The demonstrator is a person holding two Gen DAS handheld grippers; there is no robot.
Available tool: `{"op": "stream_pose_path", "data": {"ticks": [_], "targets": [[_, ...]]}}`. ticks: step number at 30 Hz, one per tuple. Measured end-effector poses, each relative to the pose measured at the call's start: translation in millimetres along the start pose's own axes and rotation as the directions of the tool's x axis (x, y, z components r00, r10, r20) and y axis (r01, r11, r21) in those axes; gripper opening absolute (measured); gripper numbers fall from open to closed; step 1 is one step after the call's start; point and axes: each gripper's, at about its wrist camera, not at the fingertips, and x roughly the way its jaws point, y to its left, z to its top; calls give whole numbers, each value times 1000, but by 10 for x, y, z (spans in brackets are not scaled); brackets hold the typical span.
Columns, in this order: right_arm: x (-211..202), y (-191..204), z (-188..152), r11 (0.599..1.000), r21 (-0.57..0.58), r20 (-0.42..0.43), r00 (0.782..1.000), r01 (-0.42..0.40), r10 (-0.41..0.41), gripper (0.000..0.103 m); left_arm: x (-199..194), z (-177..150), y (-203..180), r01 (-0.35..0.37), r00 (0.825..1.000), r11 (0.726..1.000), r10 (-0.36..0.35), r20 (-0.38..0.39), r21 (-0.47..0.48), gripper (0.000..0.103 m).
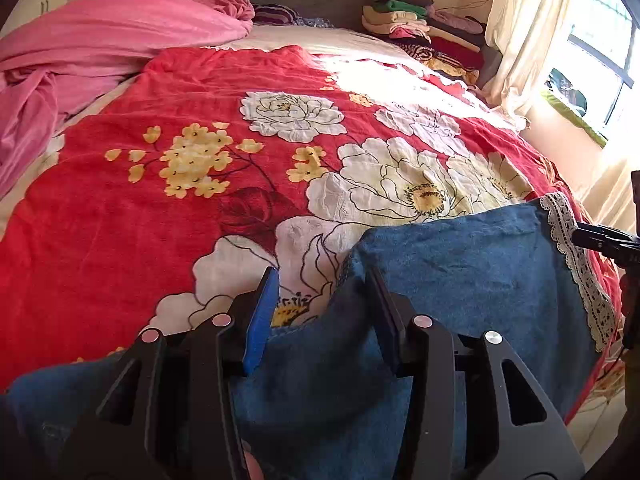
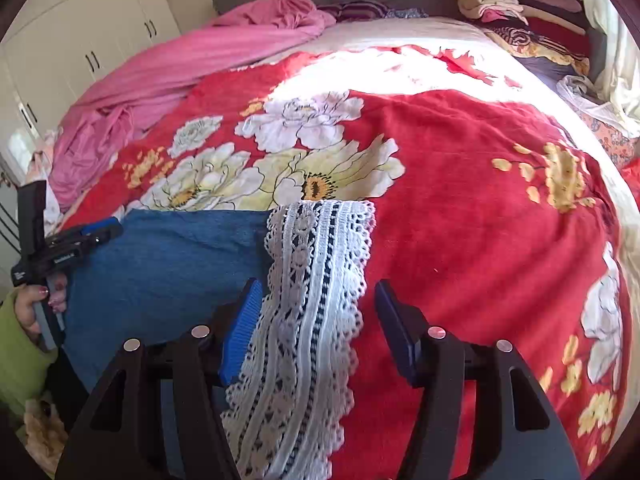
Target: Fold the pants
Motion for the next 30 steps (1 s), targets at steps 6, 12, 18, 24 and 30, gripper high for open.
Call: {"op": "stream_pose_path", "data": {"ticks": [6,12,18,24,30], "targets": [[-581,-129,-588,984,160,65,995,-81,72,64,-457,-252,-92,58,997,998,-58,45,9,43],[-635,-66,-1056,956,257,25,990,-139,137,64,-707,-680,-64,-32,999,999,32,41,4,52],[-343,26,-1167,911,333,2,966,-245,259,23,-797,-817,448,-71,996,981,79,39,-178,54],[-592,279,-1156,987,147,-25,997,-70,74,21,-895,-891,448,-98,993,985,106,45,-143,53],[-417,265,-1276,989,147,-81,996,-16,28,25,-868,-902,437,-118,992,986,123,39,-115,53]]}}
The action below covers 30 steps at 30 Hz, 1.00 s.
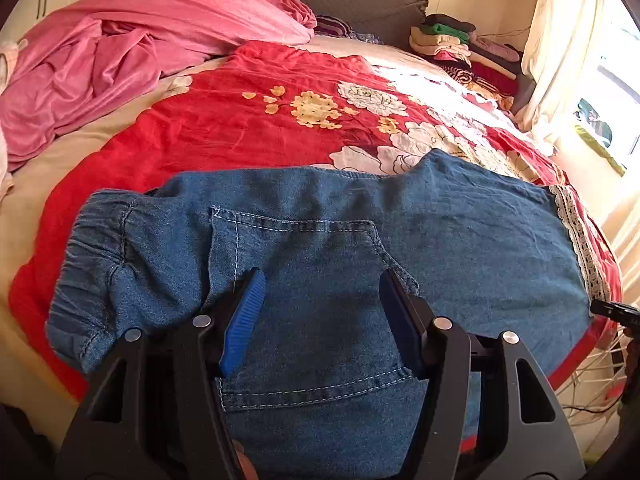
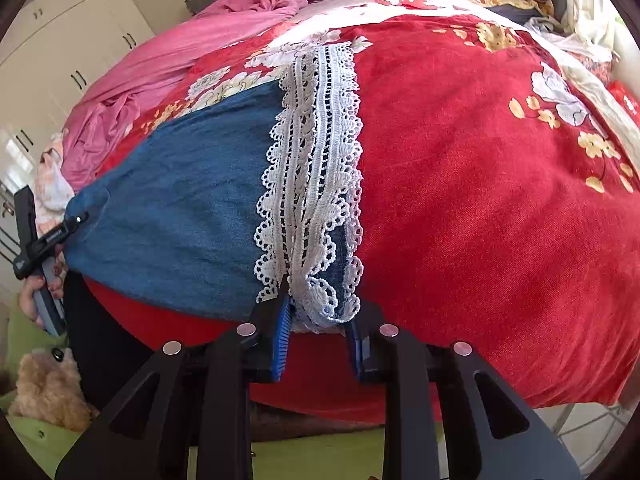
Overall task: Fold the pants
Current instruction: 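Pull the lace hem flat with the right tool and release it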
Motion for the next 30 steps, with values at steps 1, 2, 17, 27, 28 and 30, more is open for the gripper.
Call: {"op": "stream_pose_path", "data": {"ticks": [1,2,17,27,28,30], "targets": [[-30,-29,9,1000,2,-6,1000,-7,7,30,-1,-5,-8,-4,1000,1000,4,-1,6,53],[-68,-36,26,1000,3,-12,1000,-2,2,34,-5,-8,-12,-5,1000,1000,5,0,10,53],[-169,872,238,964,-266,137,990,15,23,66,-295,67,-595,48,999,989,-50,14,143,72],[372,889,64,977,-214,20,1000,-9,13,68,260,-181,-948,47,988,961,-5,-151,271,78],[351,898,65,976,-216,16,1000,-11,15,69,239,-163,-978,43,989,957,0,-151,285,79],[222,856,87,983,-175,39,997,-54,62,69,151,-113,-1045,79,988,949,-33,-150,305,79]]}}
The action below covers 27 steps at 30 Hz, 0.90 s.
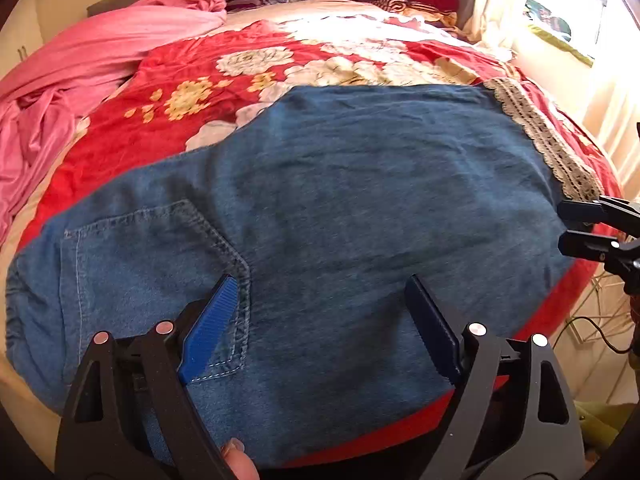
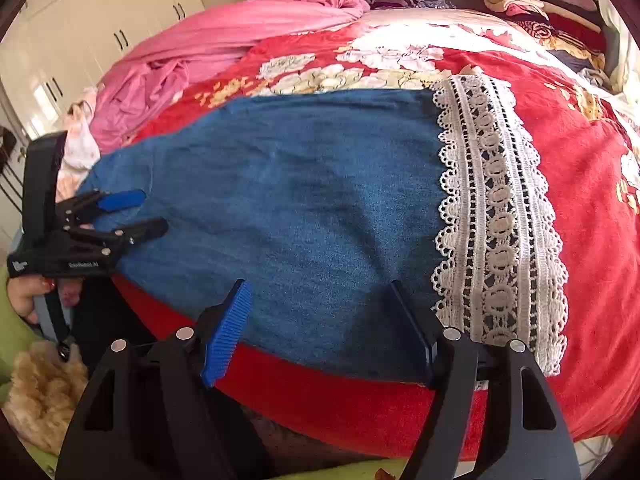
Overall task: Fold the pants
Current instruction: 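Pull the lace hem flat with the right tool and release it, then grasp the lace-trimmed hem edge with the right tool and lift it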
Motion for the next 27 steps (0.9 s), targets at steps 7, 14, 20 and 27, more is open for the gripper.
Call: {"op": "stream_pose_path", "data": {"ticks": [7,14,20,27], "targets": [[-599,-279,-8,994,89,138,988,57,-69,79,-390,581,-315,76,991,989,-89,96,128,80],[-648,-509,-100,984,155,141,984,90,-112,80,-260,1307,-816,126,984,950,-155,83,287,84],[-575,-564,-137,982,173,131,986,75,-98,80,147,1579,-1134,194,976,919,-216,29,343,84],[-336,-696,-162,976,211,97,992,59,-81,81,675,1731,-1280,227,973,898,-228,-44,377,84]]}}
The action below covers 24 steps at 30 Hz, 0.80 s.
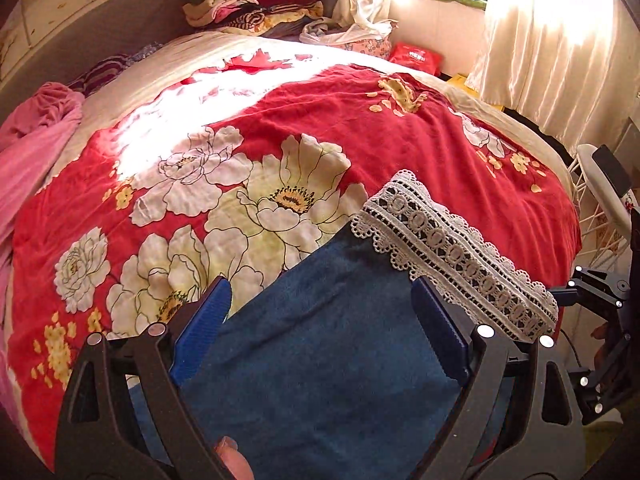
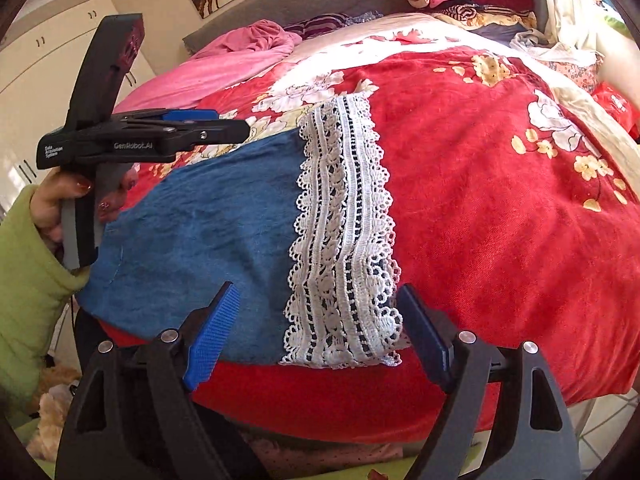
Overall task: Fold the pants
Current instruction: 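Grasp the lace-trimmed hem edge with the right tool and lift it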
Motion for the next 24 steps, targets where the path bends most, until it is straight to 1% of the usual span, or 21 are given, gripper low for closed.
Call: {"op": "stream_pose_path", "data": {"ticks": [1,3,5,6,7,9,11,14,15,16,17,19,21,22,24], "targets": [[65,-33,-16,1000,12,-9,1000,-4,4,81,54,22,4,0,1000,1000,0,-4,-2,84],[132,-104,-38,999,46,10,1000,-24,24,81,169,69,2,16,1000,1000,-17,-21,-4,84],[131,-104,-21,998,49,30,999,-43,42,75,287,107,-7,37,999,999,-37,-33,0,84],[118,-92,-2,997,44,35,998,-55,54,61,352,124,-4,44,998,999,-44,-42,-1,84],[109,-86,25,996,44,39,997,-73,71,55,412,138,7,49,998,999,-49,-47,-5,81],[106,-102,65,990,55,50,991,-127,124,54,519,159,37,73,996,997,-74,-57,-18,78],[165,-137,79,987,67,47,989,-146,143,54,612,163,65,111,992,994,-112,-60,-17,78],[242,-188,79,981,85,54,984,-175,171,54,706,139,111,175,982,984,-176,-69,-23,76],[250,-181,81,980,81,58,982,-182,177,52,716,130,135,200,977,979,-203,-65,-39,72],[261,-180,98,979,78,64,981,-190,186,49,718,121,155,228,971,972,-232,-61,-62,66],[277,-185,112,976,80,66,978,-204,199,47,714,113,161,251,965,964,-256,-55,-81,63],[295,-199,140,962,93,76,966,-255,249,39,683,98,139,282,957,955,-287,-43,-96,54],[335,-191,163,953,103,71,958,-285,279,34,656,89,77,292,954,952,-296,-45,-88,50],[358,-169,166,954,98,63,958,-285,280,30,646,84,46,287,956,955,-291,-45,-76,44],[373,-83,173,954,82,52,957,-289,285,26,618,59,-12,258,965,964,-260,-33,-56,35]]}}
